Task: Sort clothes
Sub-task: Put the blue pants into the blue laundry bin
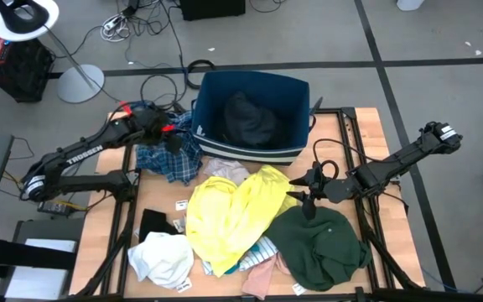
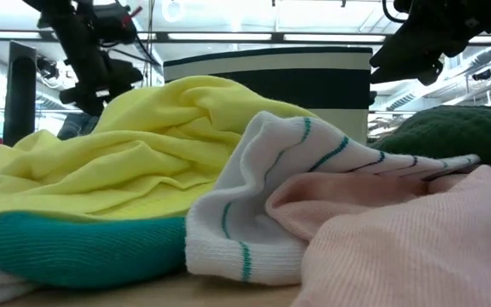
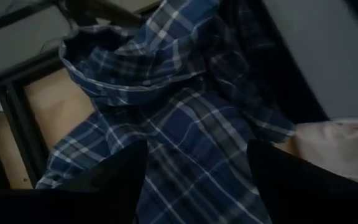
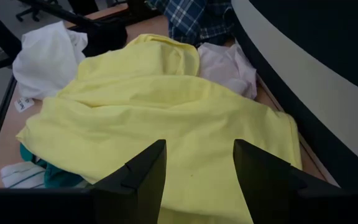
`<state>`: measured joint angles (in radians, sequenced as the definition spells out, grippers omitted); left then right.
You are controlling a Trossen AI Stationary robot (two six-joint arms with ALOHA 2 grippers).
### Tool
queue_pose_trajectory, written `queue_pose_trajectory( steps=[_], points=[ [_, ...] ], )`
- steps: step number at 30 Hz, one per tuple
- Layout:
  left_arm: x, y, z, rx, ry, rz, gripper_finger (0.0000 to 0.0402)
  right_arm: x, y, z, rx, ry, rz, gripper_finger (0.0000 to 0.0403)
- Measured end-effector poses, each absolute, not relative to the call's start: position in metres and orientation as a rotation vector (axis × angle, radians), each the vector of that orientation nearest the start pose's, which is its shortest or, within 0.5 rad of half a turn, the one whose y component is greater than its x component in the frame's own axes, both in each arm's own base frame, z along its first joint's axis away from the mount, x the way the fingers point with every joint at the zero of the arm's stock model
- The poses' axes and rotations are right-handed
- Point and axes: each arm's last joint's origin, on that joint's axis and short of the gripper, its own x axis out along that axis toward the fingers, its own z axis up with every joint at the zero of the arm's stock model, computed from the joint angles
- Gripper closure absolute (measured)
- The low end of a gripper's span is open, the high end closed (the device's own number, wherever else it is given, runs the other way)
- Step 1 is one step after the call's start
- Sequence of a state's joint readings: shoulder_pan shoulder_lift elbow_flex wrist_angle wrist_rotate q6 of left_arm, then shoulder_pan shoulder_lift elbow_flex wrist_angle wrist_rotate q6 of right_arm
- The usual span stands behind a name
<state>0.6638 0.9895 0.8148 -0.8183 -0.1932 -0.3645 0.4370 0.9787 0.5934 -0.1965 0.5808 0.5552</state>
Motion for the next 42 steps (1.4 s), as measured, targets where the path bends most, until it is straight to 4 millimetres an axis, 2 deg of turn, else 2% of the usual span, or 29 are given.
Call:
queue_pose_trajectory(
  steps=[10,15,19,23,28,31,32,36,42],
  points=[
    [0.169,0.139,0.221,-0.534,1.026,0.942,0.0121,0.187,0.07,0.236,0.259,0.451,-0.274,0.0215],
    [0.176,0.149,0.196,-0.543,1.166,0.933,0.0122,0.187,0.07,0.236,0.259,0.451,-0.274,0.0215],
    [0.183,0.158,0.183,-0.534,1.185,0.928,0.0129,0.187,0.07,0.236,0.261,0.452,-0.271,0.0215],
    [0.187,0.163,0.177,-0.534,1.176,0.93,0.0172,0.187,0.07,0.236,0.261,0.453,-0.269,0.0215],
    [0.183,0.164,0.171,-0.549,1.243,0.921,0.0282,0.187,0.07,0.236,0.261,0.453,-0.268,0.0215],
    [0.179,0.16,0.173,-0.542,1.28,0.906,0.0368,0.187,0.07,0.236,0.261,0.453,-0.268,0.0215],
    [0.177,0.158,0.176,-0.541,1.286,0.904,0.0382,0.187,0.07,0.236,0.261,0.453,-0.268,0.0215],
    [0.168,0.148,0.194,-0.54,1.261,0.898,0.0389,0.187,0.07,0.235,0.26,0.454,-0.268,0.0215],
    [0.14,0.123,0.236,-0.548,1.115,0.909,0.0395,0.186,0.069,0.235,0.233,0.465,-0.276,0.0215]
  ],
)
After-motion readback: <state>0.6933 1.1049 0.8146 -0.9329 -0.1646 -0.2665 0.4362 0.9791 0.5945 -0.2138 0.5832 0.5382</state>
